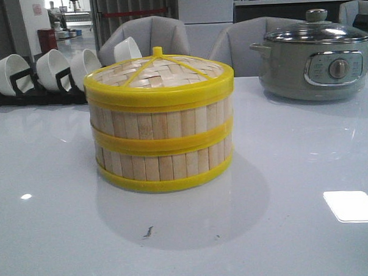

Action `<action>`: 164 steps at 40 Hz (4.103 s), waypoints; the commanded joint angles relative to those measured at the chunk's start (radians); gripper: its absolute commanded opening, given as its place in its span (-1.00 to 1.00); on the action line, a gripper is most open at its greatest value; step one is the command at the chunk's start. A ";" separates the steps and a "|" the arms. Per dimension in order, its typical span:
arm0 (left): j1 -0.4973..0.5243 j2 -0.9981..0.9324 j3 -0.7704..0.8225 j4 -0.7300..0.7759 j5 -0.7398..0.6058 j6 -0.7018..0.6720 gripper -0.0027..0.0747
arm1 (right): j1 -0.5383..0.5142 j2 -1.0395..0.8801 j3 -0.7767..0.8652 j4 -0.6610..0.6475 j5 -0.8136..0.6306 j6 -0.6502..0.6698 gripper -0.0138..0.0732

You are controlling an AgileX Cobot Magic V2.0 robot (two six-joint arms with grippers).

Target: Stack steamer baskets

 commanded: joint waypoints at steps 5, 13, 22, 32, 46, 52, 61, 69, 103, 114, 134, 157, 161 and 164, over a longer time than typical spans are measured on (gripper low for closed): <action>0.004 -0.105 0.014 0.040 -0.238 -0.005 -0.72 | -0.008 0.004 -0.031 -0.008 -0.092 0.000 -0.52; 0.044 -0.321 0.214 0.014 -0.458 -0.005 -0.72 | -0.008 0.004 -0.031 -0.008 -0.092 0.000 -0.52; 0.112 -0.538 0.433 -0.035 -0.486 -0.005 -0.72 | -0.008 0.004 -0.031 -0.008 -0.092 0.000 -0.52; 0.147 -0.690 0.550 -0.036 -0.494 -0.005 -0.72 | -0.008 0.004 -0.031 -0.008 -0.092 0.000 -0.52; 0.151 -0.695 0.578 0.014 -0.501 -0.005 -0.72 | -0.008 0.005 -0.031 -0.008 -0.091 0.000 -0.52; 0.151 -0.693 0.578 0.022 -0.501 -0.005 -0.72 | -0.008 0.005 -0.031 -0.008 -0.091 0.000 -0.52; 0.151 -0.693 0.578 0.022 -0.500 -0.005 -0.72 | -0.008 0.005 -0.031 -0.008 -0.091 0.000 -0.52; 0.151 -0.691 0.578 0.039 -0.464 -0.005 -0.72 | -0.008 0.005 -0.031 -0.008 -0.091 0.000 -0.52; 0.151 -0.691 0.578 0.075 -0.431 -0.005 -0.72 | -0.008 0.005 -0.031 -0.008 -0.091 0.000 -0.52; 0.151 -0.691 0.578 0.075 -0.431 -0.005 -0.72 | -0.008 0.005 -0.031 -0.008 -0.091 0.000 -0.52; 0.151 -0.691 0.578 0.075 -0.431 -0.005 -0.72 | -0.008 -0.014 -0.002 -0.009 -0.065 0.000 -0.62; 0.151 -0.691 0.578 0.075 -0.431 -0.005 -0.72 | -0.008 -0.366 0.322 -0.001 -0.295 0.000 -0.62; 0.151 -0.691 0.578 0.075 -0.431 -0.005 -0.72 | -0.008 -0.400 0.322 -0.001 -0.272 0.000 -0.62; 0.151 -0.691 0.578 0.075 -0.431 -0.005 -0.72 | -0.008 -0.399 0.322 -0.001 -0.265 0.000 -0.62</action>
